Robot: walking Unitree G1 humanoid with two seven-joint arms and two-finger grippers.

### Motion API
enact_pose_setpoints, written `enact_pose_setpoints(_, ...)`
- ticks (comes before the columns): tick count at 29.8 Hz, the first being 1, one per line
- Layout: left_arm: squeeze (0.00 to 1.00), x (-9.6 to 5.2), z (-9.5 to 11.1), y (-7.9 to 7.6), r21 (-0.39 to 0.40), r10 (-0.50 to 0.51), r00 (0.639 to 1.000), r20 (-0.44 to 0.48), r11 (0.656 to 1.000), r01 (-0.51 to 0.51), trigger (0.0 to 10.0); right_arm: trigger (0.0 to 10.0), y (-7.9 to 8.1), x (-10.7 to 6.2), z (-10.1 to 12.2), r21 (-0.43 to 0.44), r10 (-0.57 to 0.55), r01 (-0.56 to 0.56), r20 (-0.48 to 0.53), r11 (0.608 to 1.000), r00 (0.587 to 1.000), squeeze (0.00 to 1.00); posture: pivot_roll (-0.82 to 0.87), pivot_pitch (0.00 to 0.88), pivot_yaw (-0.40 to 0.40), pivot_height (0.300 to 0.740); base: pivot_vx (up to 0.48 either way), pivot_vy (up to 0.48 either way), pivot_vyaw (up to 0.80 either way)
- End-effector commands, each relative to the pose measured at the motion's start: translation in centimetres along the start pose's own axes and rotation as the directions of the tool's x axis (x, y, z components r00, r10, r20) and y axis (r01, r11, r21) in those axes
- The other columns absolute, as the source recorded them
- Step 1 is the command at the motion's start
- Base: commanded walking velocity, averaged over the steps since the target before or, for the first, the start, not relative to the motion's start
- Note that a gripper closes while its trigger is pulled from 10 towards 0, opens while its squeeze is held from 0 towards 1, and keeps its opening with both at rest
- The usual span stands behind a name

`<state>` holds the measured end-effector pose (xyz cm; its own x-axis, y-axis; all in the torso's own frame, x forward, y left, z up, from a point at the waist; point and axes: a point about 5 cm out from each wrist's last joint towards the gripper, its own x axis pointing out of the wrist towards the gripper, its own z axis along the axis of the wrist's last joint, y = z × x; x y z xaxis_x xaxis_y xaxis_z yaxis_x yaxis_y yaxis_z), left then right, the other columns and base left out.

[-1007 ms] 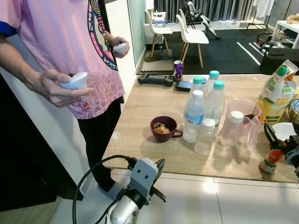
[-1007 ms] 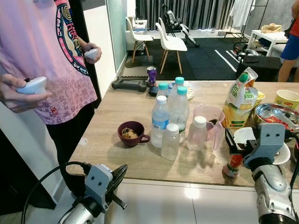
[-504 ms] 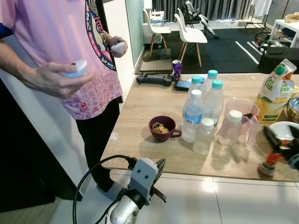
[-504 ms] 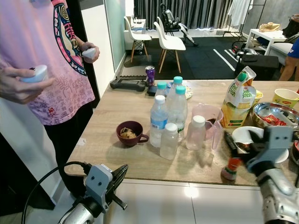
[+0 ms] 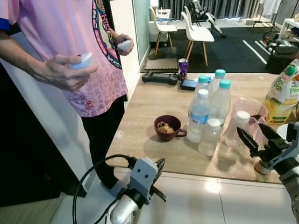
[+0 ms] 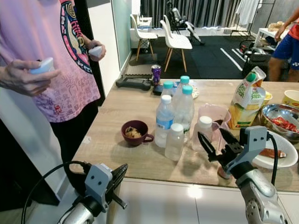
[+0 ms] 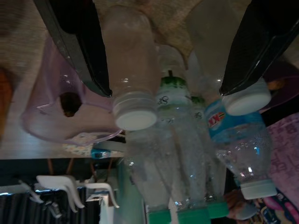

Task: Restocking fridge

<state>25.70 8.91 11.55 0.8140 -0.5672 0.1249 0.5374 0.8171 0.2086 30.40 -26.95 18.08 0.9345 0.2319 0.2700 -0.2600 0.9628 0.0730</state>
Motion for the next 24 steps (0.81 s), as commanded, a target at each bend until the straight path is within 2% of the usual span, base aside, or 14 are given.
enact_pose_setpoints(1, 0.0, -0.1, 0.1, 0.2, 0.007, 0.0, 1.0, -0.002, 1.0, 0.0, 10.0, 10.0, -0.2, -0.4, 0.2, -0.014, -0.015, 0.015, 0.011, 1.0, 1.0, 0.15, 0.05, 0.113, 0.041, 0.74, 0.0, 0.0, 0.0)
enact_pose_setpoints(3, 0.0, -0.1, 0.0, 0.2, 0.008, -0.001, 1.0, -0.001, 1.0, 0.001, 10.0, 10.0, -0.4, -0.5, 0.2, -0.021, -0.031, 0.031, 0.009, 0.999, 0.999, 0.16, 0.04, 0.113, 0.044, 0.74, 0.0, 0.0, 0.0)
enact_pose_setpoints(4, 0.0, -0.1, 0.1, 0.2, 0.008, -0.002, 1.0, 0.0, 1.0, 0.002, 10.0, 10.0, -0.9, -0.8, 0.2, -0.019, -0.062, 0.062, 0.01, 0.998, 0.998, 0.2, 0.05, 0.113, 0.044, 0.74, 0.0, 0.0, 0.0)
enact_pose_setpoints(7, 0.0, -0.1, 0.1, 0.2, 0.008, -0.002, 1.0, 0.001, 1.0, 0.002, 10.0, 10.0, -1.2, -1.1, 0.1, -0.017, -0.084, 0.084, 0.012, 0.996, 0.996, 0.2, 0.05, 0.113, 0.044, 0.74, 0.0, 0.0, 0.0)
enact_pose_setpoints(8, 0.0, 0.0, 0.1, 0.2, 0.008, -0.003, 1.0, 0.001, 1.0, 0.003, 10.0, 10.0, -1.5, -1.3, 0.2, -0.013, -0.099, 0.099, 0.014, 0.995, 0.995, 0.81, 0.05, 0.113, 0.044, 0.74, 0.0, 0.0, 0.0)
enact_pose_setpoints(9, 0.0, 0.0, 0.1, 0.2, 0.009, -0.002, 1.0, 0.001, 1.0, 0.002, 10.0, 10.0, -2.1, -1.6, 0.3, -0.017, -0.118, 0.118, 0.014, 0.993, 0.993, 0.96, 0.05, 0.113, 0.044, 0.74, 0.0, 0.0, 0.0)
enact_pose_setpoints(12, 0.0, -0.1, 0.1, 0.2, 0.009, -0.001, 1.0, 0.0, 1.0, 0.001, 10.0, 10.0, -2.4, -1.8, 0.5, -0.022, -0.128, 0.128, 0.013, 0.992, 0.992, 0.96, 0.05, 0.113, 0.044, 0.74, 0.0, 0.0, 0.0)
enact_pose_setpoints(13, 0.0, -0.1, 0.1, 0.2, 0.01, -0.002, 1.0, -0.001, 1.0, 0.002, 10.0, 10.0, -2.8, -2.1, 0.6, -0.039, -0.14, 0.14, 0.009, 0.989, 0.99, 0.9, 0.05, 0.113, 0.045, 0.74, 0.0, 0.0, 0.0)
enact_pose_setpoints(14, 0.0, -0.1, 0.1, 0.2, 0.01, -0.002, 1.0, -0.001, 1.0, 0.002, 10.0, 10.0, -2.8, -2.1, 0.6, -0.039, -0.14, 0.14, 0.009, 0.989, 0.99, 0.9, 0.05, 0.113, 0.045, 0.74, 0.0, 0.0, 0.0)
enact_pose_setpoints(15, 0.0, -0.2, 0.0, 0.2, 0.009, -0.002, 1.0, -0.002, 1.0, 0.002, 10.0, 10.0, -3.0, -2.3, 0.7, -0.052, -0.147, 0.147, 0.005, 0.988, 0.989, 0.69, 0.05, 0.114, 0.046, 0.74, 0.0, 0.0, 0.0)
enact_pose_setpoints(16, 0.0, -0.2, 0.0, 0.2, 0.009, -0.004, 1.0, -0.002, 1.0, 0.004, 10.0, 10.0, -3.3, -2.5, 0.7, -0.067, -0.151, 0.15, -0.004, 0.986, 0.989, 0.2, 0.05, 0.114, 0.047, 0.74, 0.0, 0.0, 0.0)
enact_pose_setpoints(18, 0.0, -0.2, 0.0, 0.2, 0.009, -0.005, 1.0, -0.003, 1.0, 0.005, 10.0, 10.0, -3.5, -2.7, 0.7, -0.076, -0.154, 0.153, -0.01, 0.985, 0.988, 0.2, 0.05, 0.114, 0.047, 0.74, 0.0, 0.0, 0.0)
enact_pose_setpoints(19, 0.0, -0.2, 0.0, 0.2, 0.008, -0.006, 1.0, -0.003, 1.0, 0.006, 10.0, 10.0, -3.7, -3.2, 0.3, -0.096, -0.153, 0.149, -0.035, 0.984, 0.988, 0.12, 0.05, 0.114, 0.047, 0.74, 0.0, 0.0, 0.0)
enact_pose_setpoints(24, 0.0, -0.2, 0.0, 0.2, 0.007, -0.007, 1.0, -0.003, 1.0, 0.007, 10.0, 10.0, -3.8, -3.8, -0.4, -0.121, -0.144, 0.134, -0.076, 0.984, 0.987, 0.13, 0.05, 0.116, 0.048, 0.74, 0.0, 0.0, 0.0)
